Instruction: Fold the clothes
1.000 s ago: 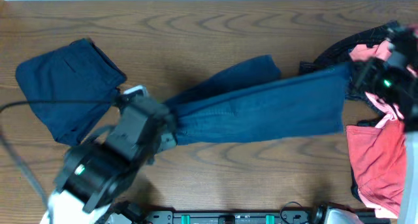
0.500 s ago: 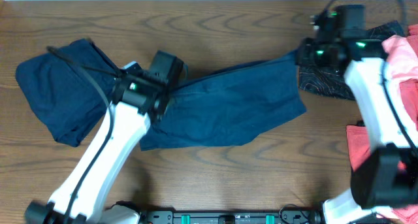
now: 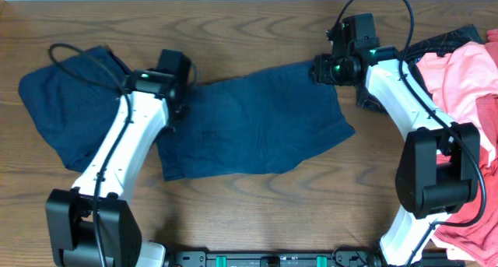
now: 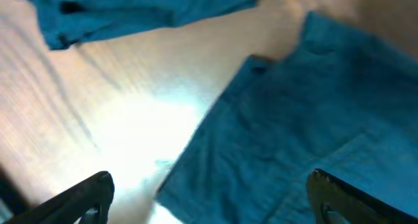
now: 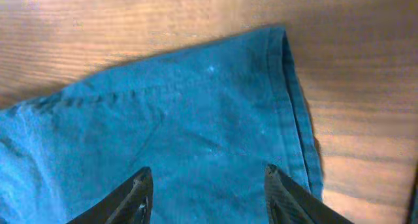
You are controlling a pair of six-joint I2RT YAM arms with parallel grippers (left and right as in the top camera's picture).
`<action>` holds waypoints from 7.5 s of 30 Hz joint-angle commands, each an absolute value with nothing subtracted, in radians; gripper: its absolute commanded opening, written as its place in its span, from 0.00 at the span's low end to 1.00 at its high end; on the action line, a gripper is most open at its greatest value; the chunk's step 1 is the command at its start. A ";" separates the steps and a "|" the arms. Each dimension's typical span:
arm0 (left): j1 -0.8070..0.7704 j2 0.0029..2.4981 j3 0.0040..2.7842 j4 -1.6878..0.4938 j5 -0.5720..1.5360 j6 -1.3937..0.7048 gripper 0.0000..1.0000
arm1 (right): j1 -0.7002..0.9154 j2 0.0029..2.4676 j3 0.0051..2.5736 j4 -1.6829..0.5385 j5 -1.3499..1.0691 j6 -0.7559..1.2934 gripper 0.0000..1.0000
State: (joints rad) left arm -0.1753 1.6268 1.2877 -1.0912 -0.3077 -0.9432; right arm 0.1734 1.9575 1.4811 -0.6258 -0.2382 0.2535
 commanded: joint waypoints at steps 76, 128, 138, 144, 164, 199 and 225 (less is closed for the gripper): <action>-0.015 1.655 0.924 -0.633 0.172 -0.321 0.06 | 0.497 2.050 1.473 -0.856 -0.277 0.238 0.27; -0.466 1.346 1.205 -0.754 0.309 -0.469 0.06 | 0.141 1.870 1.272 -1.195 -0.035 0.295 0.48; -0.465 1.346 1.206 -0.676 0.160 -0.469 0.06 | 0.275 1.870 1.009 -0.781 -0.241 0.304 0.45; -0.466 1.346 1.206 -0.617 0.124 -0.469 0.06 | 0.410 1.870 0.994 -0.561 -0.236 0.418 0.43; -0.688 1.505 1.206 -0.574 0.329 -0.506 0.55 | 0.336 1.802 1.122 -0.714 -0.029 0.445 0.63; -0.319 1.980 1.209 -0.540 0.516 -0.195 0.06 | 0.121 1.573 1.333 -1.101 -0.236 0.230 0.63; 0.627 1.570 1.280 -0.410 0.373 -0.278 0.71 | 0.121 1.573 1.333 -1.107 -0.233 0.231 0.63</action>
